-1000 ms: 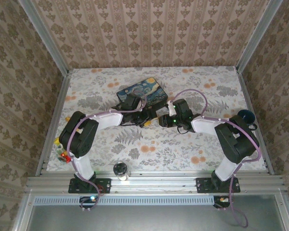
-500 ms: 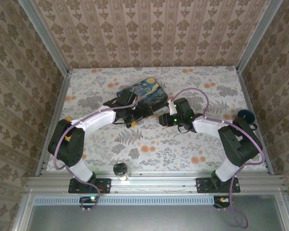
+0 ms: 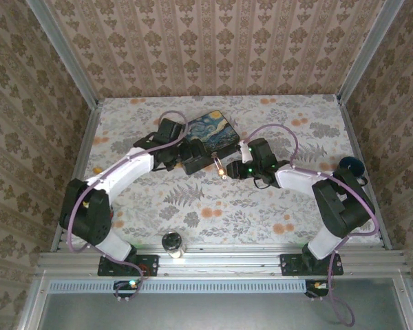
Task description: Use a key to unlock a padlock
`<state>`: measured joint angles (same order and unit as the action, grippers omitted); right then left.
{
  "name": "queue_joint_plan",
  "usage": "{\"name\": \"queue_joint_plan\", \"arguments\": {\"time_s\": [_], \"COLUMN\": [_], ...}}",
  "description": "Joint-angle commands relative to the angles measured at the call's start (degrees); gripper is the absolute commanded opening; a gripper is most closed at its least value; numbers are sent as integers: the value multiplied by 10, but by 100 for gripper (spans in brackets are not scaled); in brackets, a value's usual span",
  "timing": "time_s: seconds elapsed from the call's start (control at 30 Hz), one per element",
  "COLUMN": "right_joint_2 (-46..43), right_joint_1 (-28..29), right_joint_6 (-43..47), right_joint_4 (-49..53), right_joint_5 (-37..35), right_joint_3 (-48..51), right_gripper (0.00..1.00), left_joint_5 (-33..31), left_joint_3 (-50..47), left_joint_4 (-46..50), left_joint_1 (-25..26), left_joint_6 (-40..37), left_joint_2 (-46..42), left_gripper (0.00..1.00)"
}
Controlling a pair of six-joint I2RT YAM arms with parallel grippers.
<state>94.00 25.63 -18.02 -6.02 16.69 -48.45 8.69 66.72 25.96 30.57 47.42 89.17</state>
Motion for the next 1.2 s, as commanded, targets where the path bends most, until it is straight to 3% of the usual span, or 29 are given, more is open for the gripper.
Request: {"name": "queue_joint_plan", "arguments": {"time_s": [0.0, 0.33, 0.53, 0.9, 1.17], "right_joint_2": [-2, 22, 36, 94, 143], "right_joint_1": [-1, 0, 15, 64, 77], "right_joint_6": [0, 16, 66, 132, 151], "right_joint_4": [23, 76, 142, 217, 211], "right_joint_5": [-3, 13, -25, -138, -133], "right_joint_3": [-22, -59, -99, -172, -209], "right_gripper": [41, 48, 53, 60, 61], "left_joint_5": [-35, -99, -124, -99, -78], "left_joint_3": [-9, -39, -46, -57, -53], "left_joint_4": [19, 23, 13, -33, -49], "left_joint_1": [-12, -40, -71, -91, -93], "left_joint_6": [-33, -69, -82, -86, -78], "left_joint_2": [-28, -61, -65, -38, -19], "left_gripper": [100, 100, 100, 100, 100]}}
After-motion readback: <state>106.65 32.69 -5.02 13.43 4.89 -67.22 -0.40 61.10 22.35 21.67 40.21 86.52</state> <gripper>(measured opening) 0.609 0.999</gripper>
